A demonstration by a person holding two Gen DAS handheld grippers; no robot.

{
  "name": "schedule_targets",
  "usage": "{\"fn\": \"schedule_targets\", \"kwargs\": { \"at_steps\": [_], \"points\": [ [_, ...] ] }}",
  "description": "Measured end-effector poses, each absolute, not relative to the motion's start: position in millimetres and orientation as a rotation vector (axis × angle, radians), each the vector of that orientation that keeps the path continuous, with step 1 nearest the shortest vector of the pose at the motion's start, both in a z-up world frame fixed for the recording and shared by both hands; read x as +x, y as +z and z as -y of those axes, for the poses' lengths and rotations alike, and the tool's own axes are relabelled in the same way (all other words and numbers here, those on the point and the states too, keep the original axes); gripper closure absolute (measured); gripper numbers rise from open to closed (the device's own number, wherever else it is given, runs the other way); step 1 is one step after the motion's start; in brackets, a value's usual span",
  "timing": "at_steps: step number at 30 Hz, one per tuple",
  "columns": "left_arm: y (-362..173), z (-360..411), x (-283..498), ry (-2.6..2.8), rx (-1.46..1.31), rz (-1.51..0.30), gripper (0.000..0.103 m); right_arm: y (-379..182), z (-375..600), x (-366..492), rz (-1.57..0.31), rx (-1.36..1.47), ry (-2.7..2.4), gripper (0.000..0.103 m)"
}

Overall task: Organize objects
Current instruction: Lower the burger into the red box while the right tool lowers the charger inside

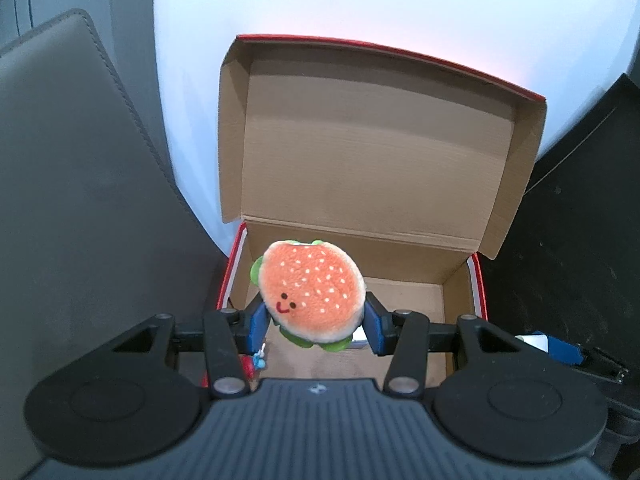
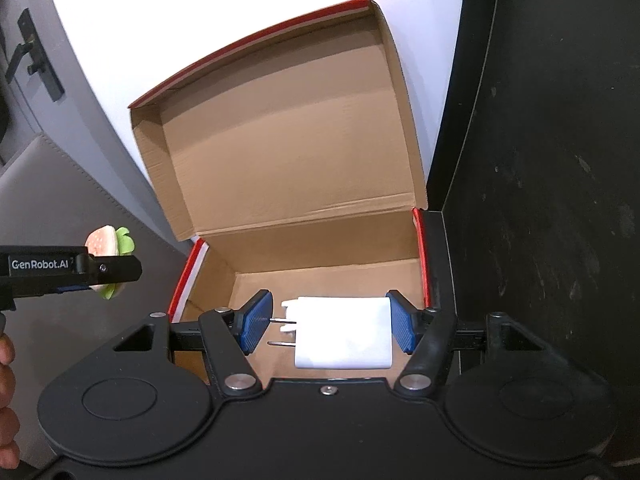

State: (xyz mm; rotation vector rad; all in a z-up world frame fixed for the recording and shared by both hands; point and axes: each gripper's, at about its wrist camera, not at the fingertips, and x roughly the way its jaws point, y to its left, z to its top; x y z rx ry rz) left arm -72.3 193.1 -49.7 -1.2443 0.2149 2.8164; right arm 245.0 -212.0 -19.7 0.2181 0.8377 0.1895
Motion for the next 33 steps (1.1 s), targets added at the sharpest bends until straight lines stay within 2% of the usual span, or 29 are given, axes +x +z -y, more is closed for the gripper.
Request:
{"fn": "schedule_targets", "kwargs": {
  "at_steps": [33],
  "points": [
    [-154, -193, -183, 2.781, -1.528, -0.169, 0.056, -105, 210, 339, -0.933, 0.179, 0.179, 0.042]
  ]
}}
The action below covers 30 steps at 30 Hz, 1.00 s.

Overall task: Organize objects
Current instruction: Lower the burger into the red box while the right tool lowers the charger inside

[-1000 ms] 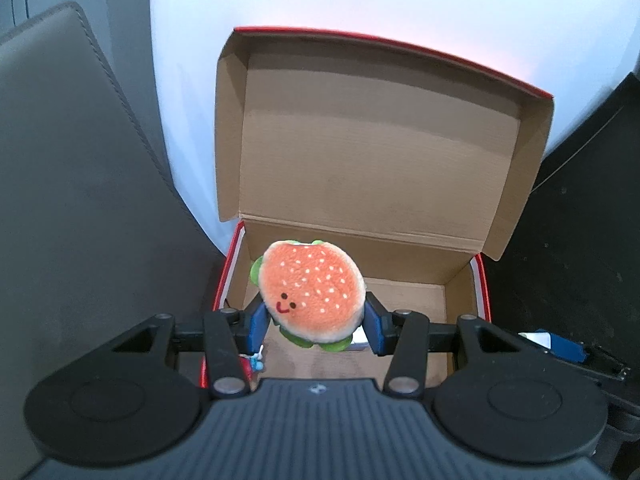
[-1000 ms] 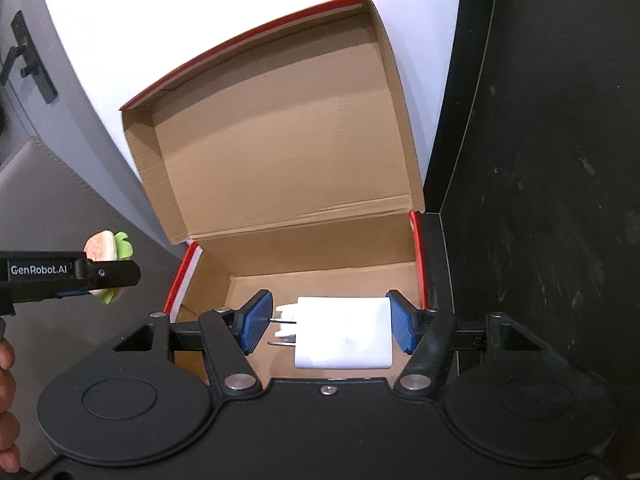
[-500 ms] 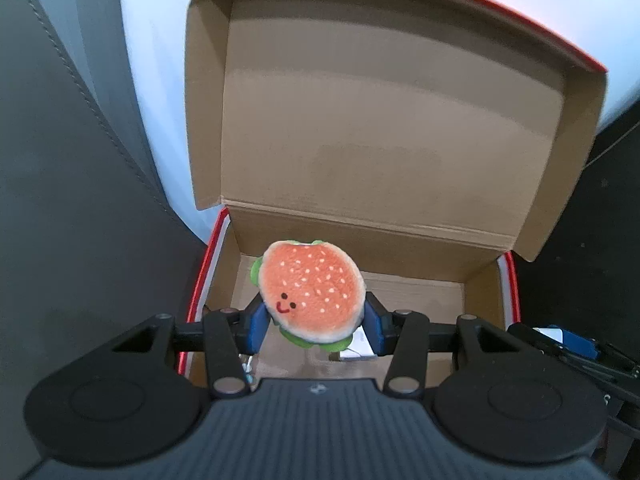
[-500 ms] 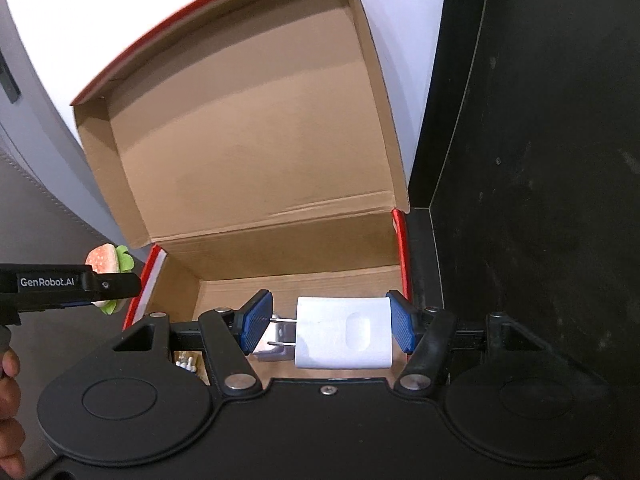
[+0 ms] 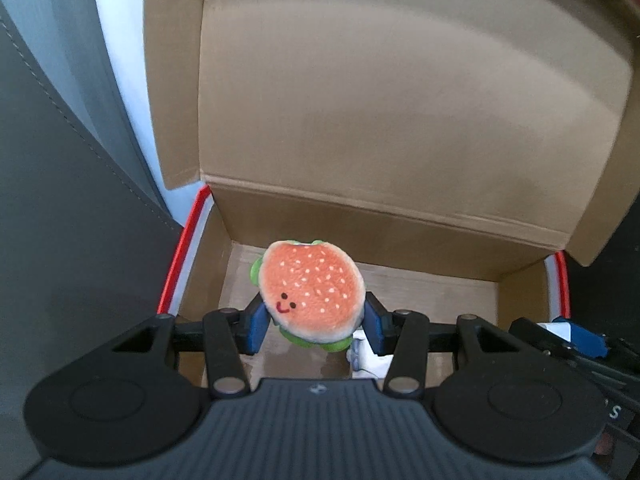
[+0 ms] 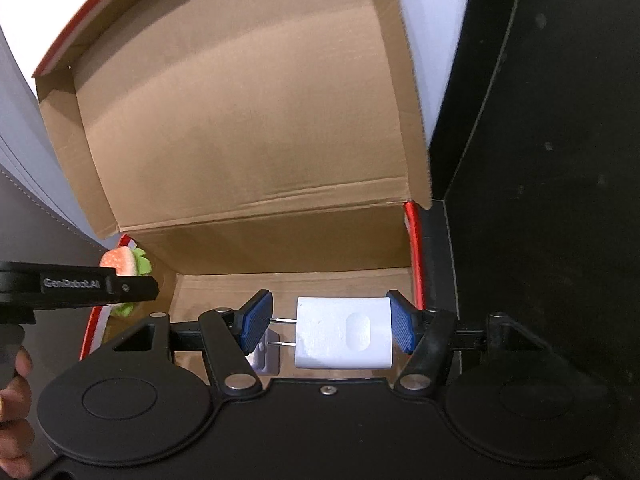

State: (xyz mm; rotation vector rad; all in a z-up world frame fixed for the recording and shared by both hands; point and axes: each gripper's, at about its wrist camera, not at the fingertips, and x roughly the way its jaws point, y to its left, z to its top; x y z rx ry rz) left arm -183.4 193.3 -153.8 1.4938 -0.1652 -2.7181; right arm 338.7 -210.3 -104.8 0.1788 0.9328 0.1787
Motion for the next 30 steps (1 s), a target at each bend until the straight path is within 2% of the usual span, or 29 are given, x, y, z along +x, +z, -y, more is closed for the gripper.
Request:
{"fn": "schedule_targets", "kwargs": {
  "at_steps": [18, 30],
  "points": [
    [-220, -185, -222, -2.591, 1.601, 0.161, 0.055, -138, 180, 363, -0.947, 0.013, 0.201, 0.042],
    [-204, -175, -217, -2.570, 1.600, 0.137, 0.051, -145, 158, 371, -0.952, -0.033, 0.221, 0.042]
  ]
}}
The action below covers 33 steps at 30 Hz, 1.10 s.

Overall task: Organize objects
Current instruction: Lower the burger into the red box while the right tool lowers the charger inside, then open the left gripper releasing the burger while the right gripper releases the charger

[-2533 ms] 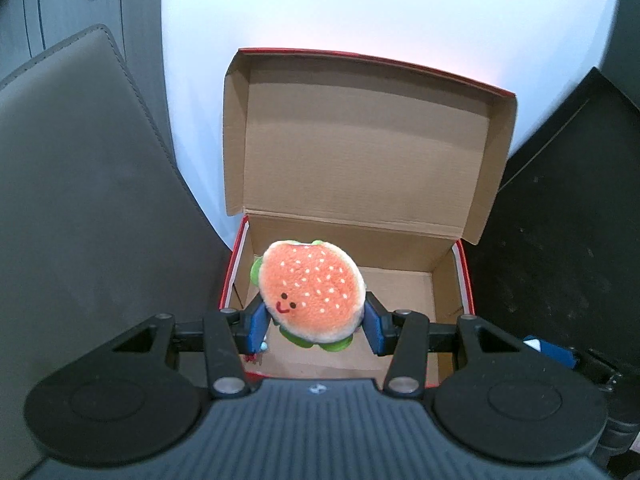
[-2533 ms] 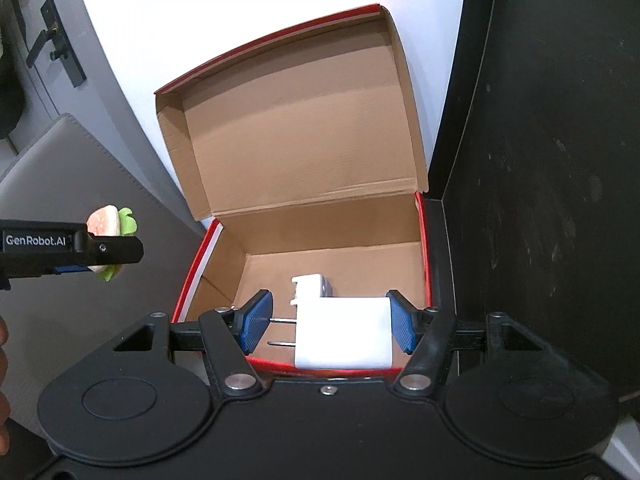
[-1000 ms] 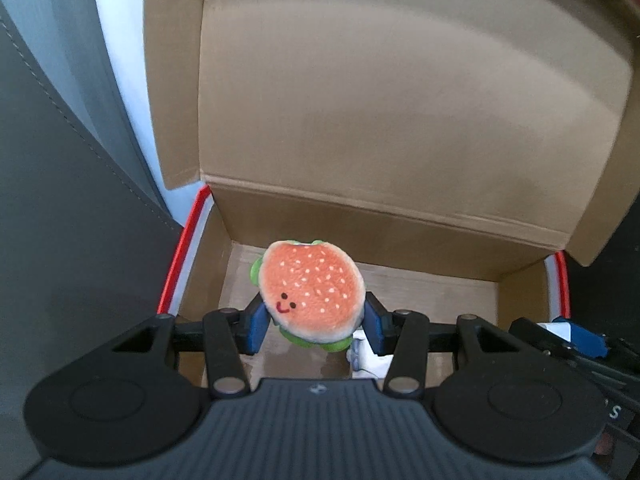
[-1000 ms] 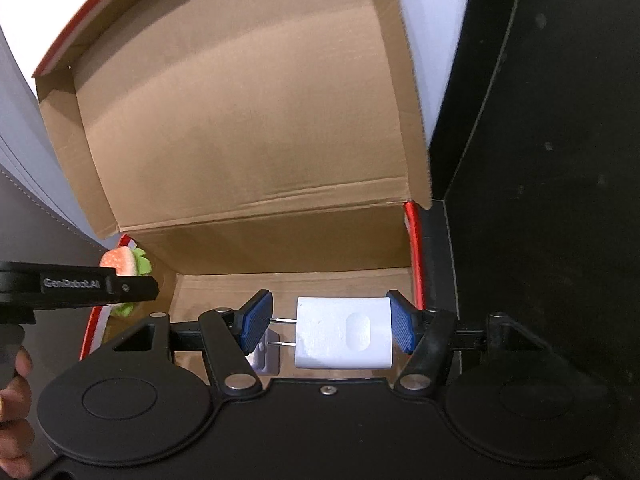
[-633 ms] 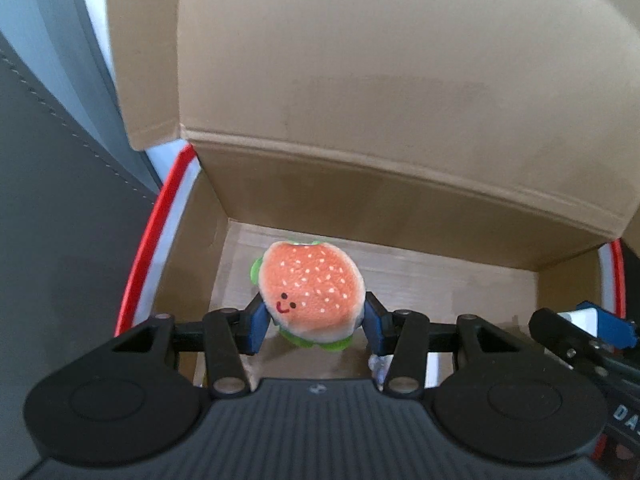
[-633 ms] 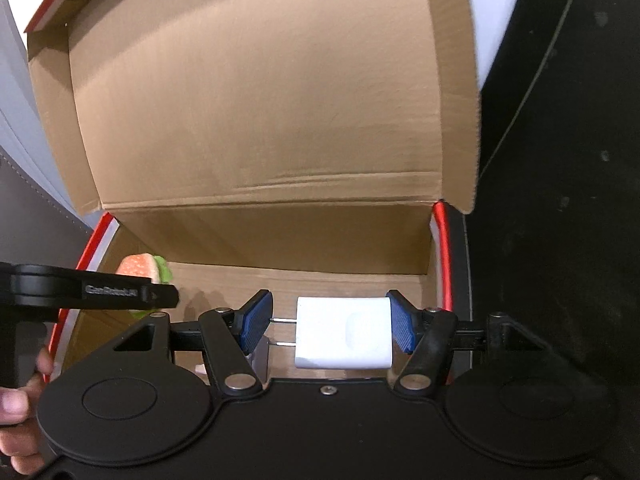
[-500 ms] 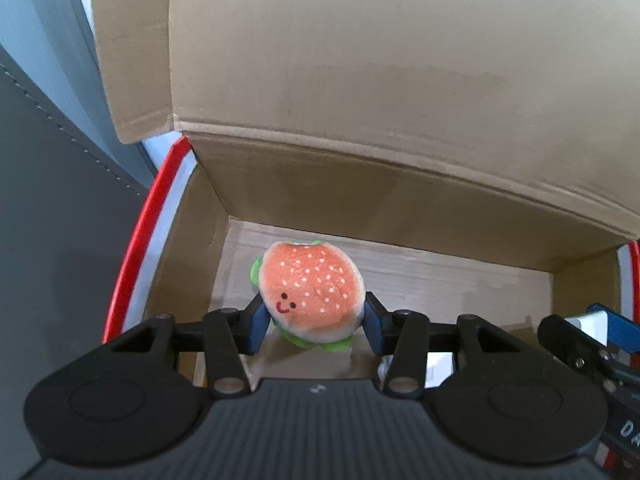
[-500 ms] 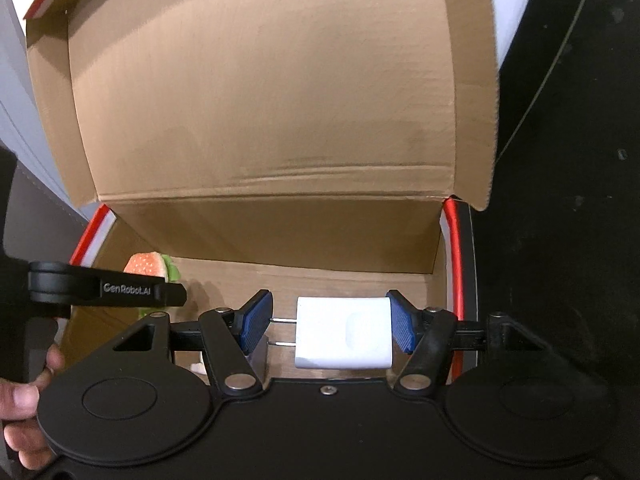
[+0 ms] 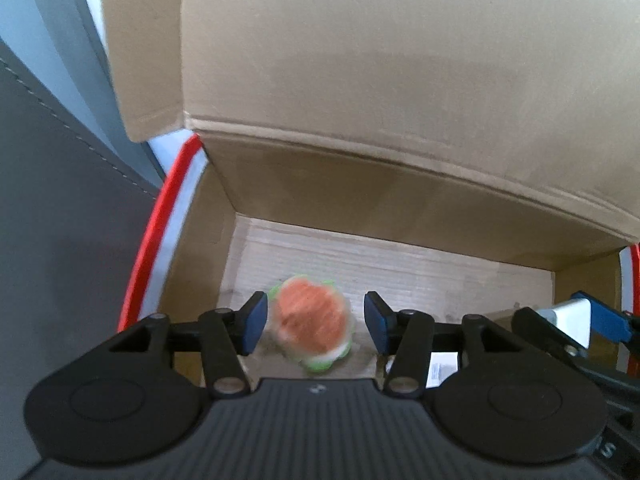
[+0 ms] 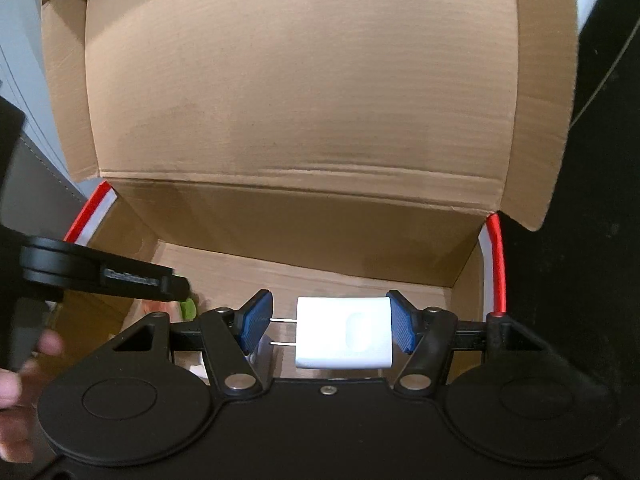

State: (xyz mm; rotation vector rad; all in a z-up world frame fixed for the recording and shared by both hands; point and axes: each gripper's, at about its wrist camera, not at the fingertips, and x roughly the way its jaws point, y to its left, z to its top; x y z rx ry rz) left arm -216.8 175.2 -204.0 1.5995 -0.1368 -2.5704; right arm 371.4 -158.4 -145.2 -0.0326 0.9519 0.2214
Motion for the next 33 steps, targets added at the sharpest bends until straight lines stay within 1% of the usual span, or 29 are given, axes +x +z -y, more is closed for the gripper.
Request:
{"fn": "schedule_targets", "kwargs": {
  "at_steps": [12, 14, 16, 18, 20, 21, 22, 24, 30, 33],
  "points": [
    [-159, -168, -194, -2.572, 1.575, 0.114, 0.046, -160, 152, 389, -1.012, -0.101, 0.181, 0.042],
    [-153, -168, -189, -2.574, 1.576, 0.109, 0.043, -163, 148, 391, -1.014, -0.120, 0.175, 0.042],
    [-147, -166, -184, -2.571, 1.579, 0.090, 0.036, -167, 144, 395, -1.013, -0.133, 0.172, 0.042],
    [-141, -165, -181, -2.558, 1.589, 0.066, 0.035, -170, 141, 399, -1.027, -0.143, 0.168, 0.042],
    [-134, -167, -175, -2.547, 1.585, 0.085, 0.033, -167, 137, 399, -1.011, -0.164, 0.159, 0.042],
    [-130, -164, -171, -2.546, 1.572, 0.091, 0.032, -165, 133, 398, -1.001, -0.167, 0.161, 0.039],
    [-125, -164, -167, -2.547, 1.561, 0.082, 0.030, -161, 139, 393, -1.002, -0.158, 0.174, 0.034],
    [-118, -162, -160, -2.548, 1.563, 0.054, 0.025, -154, 138, 388, -1.006, -0.150, 0.192, 0.031],
    [-99, -166, -138, -2.579, 1.519, 0.071, 0.011, -125, 135, 372, -1.005, -0.097, 0.216, 0.030],
    [-89, -167, -128, -2.596, 1.492, 0.068, 0.007, -109, 132, 362, -0.988, -0.094, 0.233, 0.026]
  ]
}}
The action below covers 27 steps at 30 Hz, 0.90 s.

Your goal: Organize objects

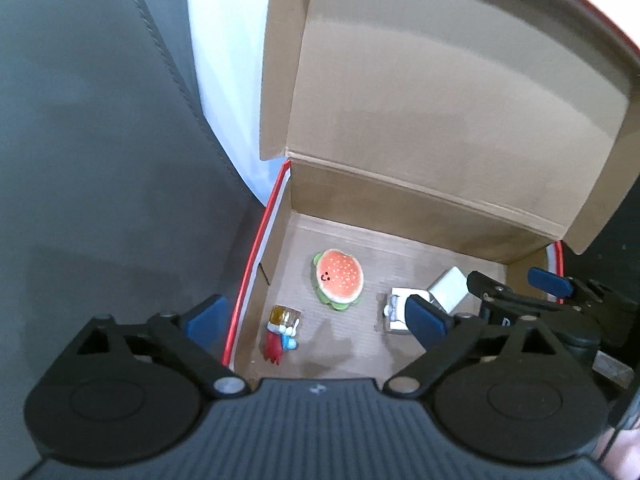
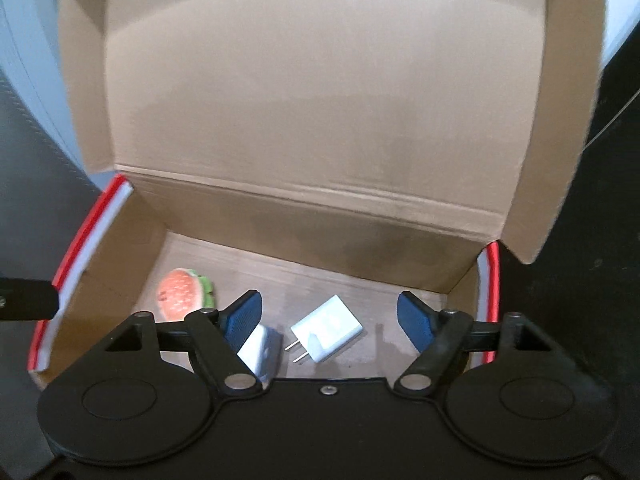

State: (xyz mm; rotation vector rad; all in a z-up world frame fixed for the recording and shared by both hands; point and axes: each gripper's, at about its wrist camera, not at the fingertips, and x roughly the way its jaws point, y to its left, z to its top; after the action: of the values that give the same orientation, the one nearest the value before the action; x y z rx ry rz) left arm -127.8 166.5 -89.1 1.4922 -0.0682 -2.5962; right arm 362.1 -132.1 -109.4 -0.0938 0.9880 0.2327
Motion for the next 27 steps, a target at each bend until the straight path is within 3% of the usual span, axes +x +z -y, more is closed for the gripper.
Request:
{"fn": "schedule_targets", "kwargs": {
  "at_steps": [6, 17, 27],
  "points": [
    [-70, -169, -106, -2.649, 1.457, 0.064, 0.000, -82, 139, 348, -0.991, -0.022, 0.271, 0.017],
    [-41, -162, -71, -2.703, 1.383, -0.007, 0.000, -46, 149, 314, -0.963, 0.052, 0.278, 0.000],
    [-24, -165, -35, -2.754, 1.334, 0.009, 0.000, -9, 171, 271, -0.926, 0.109, 0.278, 0.000]
  ]
}}
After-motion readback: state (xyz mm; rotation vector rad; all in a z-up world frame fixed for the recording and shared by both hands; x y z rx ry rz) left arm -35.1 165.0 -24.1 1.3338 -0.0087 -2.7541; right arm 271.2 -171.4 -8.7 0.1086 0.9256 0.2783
